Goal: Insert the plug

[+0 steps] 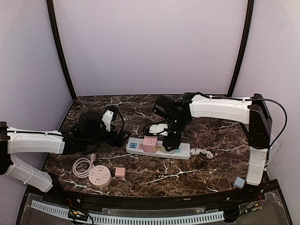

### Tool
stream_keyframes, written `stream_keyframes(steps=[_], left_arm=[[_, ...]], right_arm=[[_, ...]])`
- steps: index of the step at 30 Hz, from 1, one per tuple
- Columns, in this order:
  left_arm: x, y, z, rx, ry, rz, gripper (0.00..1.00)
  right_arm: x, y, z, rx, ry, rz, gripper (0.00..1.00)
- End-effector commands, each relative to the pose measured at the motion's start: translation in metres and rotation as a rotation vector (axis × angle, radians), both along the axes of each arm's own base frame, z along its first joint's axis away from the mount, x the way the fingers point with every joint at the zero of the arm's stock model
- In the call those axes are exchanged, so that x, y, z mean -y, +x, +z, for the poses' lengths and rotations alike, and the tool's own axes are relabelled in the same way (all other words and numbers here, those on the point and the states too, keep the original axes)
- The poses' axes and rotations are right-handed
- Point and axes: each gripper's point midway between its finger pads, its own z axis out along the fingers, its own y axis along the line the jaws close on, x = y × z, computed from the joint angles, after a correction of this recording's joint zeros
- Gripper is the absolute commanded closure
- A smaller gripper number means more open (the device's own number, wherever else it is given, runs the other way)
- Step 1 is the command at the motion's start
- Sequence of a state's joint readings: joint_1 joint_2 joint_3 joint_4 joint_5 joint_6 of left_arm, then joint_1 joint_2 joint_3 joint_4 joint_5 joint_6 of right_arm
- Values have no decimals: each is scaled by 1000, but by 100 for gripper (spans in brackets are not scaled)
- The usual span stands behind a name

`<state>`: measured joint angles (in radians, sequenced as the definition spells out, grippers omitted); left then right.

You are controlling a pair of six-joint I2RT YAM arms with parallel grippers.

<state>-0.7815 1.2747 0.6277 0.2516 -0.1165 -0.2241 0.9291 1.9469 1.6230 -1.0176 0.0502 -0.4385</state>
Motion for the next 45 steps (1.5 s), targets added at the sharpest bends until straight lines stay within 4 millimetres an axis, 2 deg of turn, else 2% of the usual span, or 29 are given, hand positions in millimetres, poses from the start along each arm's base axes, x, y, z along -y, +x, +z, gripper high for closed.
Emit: stream_keyframes(steps=[1,7,12,32,45], left_arm=[[-6,-2,-2,-1,16,3,6],[-6,-2,-2,2,20,-1,6],[-7,-2,-2,3,24,0,6],[-10,-2,-1,11,37,7,7],[-11,-2,-3,8,40,9,7]], right_arm=[[-2,7,-3,33,11,20,100],[8,8,-16,49,-39,42,100],[6,10,-17,57,-42,54,100],[4,7,-46,-18,-100,71,100],[9,13,-52,-66,-82,-13,100]])
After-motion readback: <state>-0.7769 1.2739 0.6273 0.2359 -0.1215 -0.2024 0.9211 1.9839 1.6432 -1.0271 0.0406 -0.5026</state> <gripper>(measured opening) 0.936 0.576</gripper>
